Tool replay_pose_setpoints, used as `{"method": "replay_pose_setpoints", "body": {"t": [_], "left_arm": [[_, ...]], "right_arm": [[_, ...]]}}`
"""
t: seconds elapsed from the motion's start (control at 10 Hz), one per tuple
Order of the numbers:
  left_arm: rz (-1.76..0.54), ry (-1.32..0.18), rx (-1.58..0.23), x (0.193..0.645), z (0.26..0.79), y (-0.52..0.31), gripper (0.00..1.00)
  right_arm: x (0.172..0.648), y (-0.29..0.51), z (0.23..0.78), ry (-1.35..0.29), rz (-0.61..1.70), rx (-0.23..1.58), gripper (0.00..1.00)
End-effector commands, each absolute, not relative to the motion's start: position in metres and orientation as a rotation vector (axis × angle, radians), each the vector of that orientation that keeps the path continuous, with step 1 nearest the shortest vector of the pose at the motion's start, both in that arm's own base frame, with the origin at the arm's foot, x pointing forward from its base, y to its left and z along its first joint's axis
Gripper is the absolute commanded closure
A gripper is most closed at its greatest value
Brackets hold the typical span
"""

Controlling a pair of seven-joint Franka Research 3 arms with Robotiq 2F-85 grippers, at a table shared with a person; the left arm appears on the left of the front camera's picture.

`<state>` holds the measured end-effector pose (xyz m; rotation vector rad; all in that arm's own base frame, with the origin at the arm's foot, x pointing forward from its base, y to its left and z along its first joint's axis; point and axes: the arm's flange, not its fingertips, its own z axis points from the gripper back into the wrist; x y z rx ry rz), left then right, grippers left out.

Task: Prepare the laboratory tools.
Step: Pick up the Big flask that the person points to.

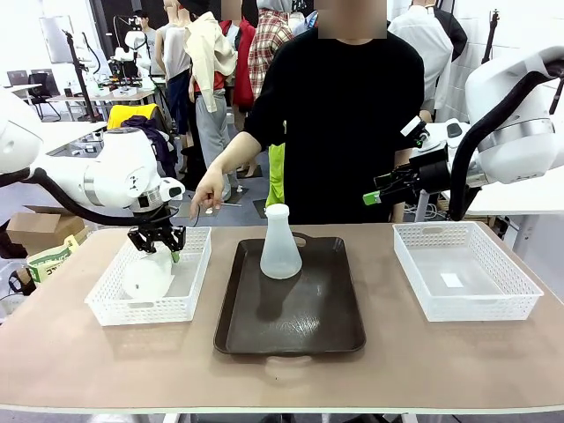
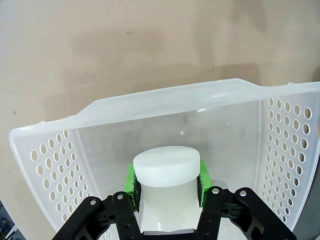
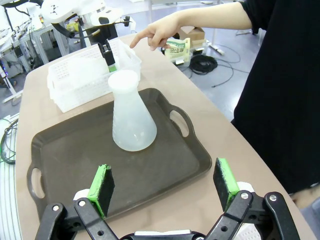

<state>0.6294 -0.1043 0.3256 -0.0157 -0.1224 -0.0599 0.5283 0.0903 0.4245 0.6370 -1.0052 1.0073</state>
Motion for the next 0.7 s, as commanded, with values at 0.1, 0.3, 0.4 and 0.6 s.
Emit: {"method": "replay_pose_setpoints", "body": {"t": [0.1,0.3,0.4,0.6], "left_arm": [[-0.062,-0.143,-0.003,0.625,0.339,-0.108,1.00],[-0.062,-0.125,-0.016,0.629,0.327,-0.106,1.00],[-0.062,-0.125,-0.016,0.629,0.327,-0.106,1.00],[-0.062,-0.125,-0.016,0.629,0.327,-0.106,1.00]], "right_arm": [[0.530,0.091,0.426,-0.989,1.001,0.638,0.00],[0.530,0.091,0.426,-0.989,1.001,0.638,0.00],[0.530,0.091,0.426,-0.989,1.001,0.638,0.00],[0.530,0.091,0.426,-0.989,1.001,0.638,0.00]]}}
